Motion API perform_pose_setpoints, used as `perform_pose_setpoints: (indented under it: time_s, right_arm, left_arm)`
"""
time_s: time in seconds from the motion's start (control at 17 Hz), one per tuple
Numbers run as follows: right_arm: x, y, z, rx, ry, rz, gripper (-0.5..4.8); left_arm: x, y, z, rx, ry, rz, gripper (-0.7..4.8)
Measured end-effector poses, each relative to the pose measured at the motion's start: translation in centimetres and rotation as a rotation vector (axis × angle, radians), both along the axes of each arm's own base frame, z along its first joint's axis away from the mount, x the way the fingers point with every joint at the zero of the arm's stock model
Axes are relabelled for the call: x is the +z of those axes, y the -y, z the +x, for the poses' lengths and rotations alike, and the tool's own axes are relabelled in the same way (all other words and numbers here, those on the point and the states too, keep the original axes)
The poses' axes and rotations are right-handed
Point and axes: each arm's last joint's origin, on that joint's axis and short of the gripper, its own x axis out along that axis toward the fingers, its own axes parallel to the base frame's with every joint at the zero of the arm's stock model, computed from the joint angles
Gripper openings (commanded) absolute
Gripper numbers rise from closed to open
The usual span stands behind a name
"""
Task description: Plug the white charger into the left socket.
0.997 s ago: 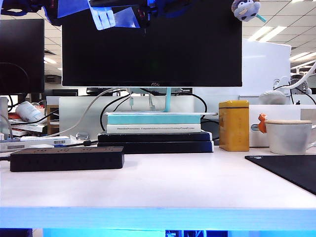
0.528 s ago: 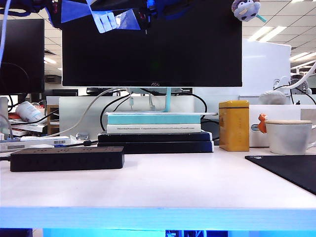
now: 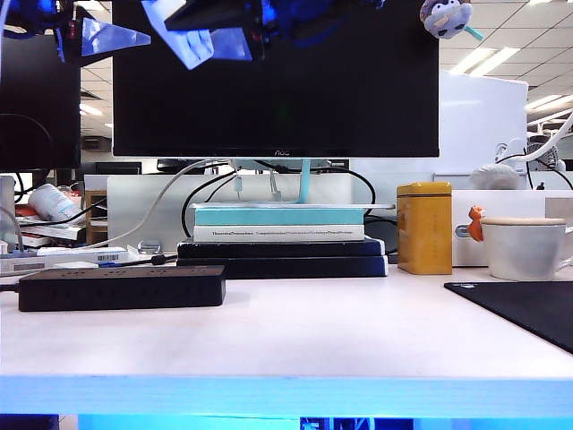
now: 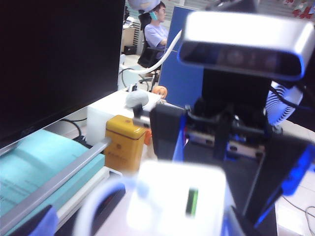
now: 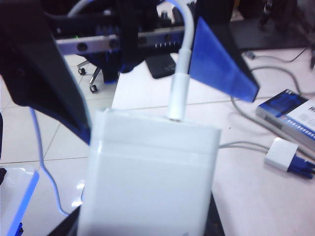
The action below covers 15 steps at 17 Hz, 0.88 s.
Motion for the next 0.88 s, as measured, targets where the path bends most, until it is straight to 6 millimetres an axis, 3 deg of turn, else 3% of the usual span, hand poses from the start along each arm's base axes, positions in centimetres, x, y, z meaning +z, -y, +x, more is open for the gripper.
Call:
perform_pose_setpoints:
  time_s: [0.12,0.29,0.47,0.88]
  right_arm:
    - [0.0,-0.1,0.0,0.001,-0.001,-0.001,2.73]
    - [0.0,0.0,0.0,0.001,-0.001,0.000,2.08]
    - [0.0,0.0,0.0,0.001,-0.001,0.000,2.05]
    - [0.0,-0.1,0.0,0.009,0.004,0.007,1.25]
  left_arm:
    - [0.0,0.0,0.0,0.001,-0.002,-0.001,4.79]
    - [0.0,0.1,0.0,-0.002,-0.002,-0.001,4.79]
    - [0.0,0.5,-0.1,-0.026,-0.002,-0.001,4.79]
    - [0.0,1.5,-0.5,-0.159,-0.019,-0.006,4.79]
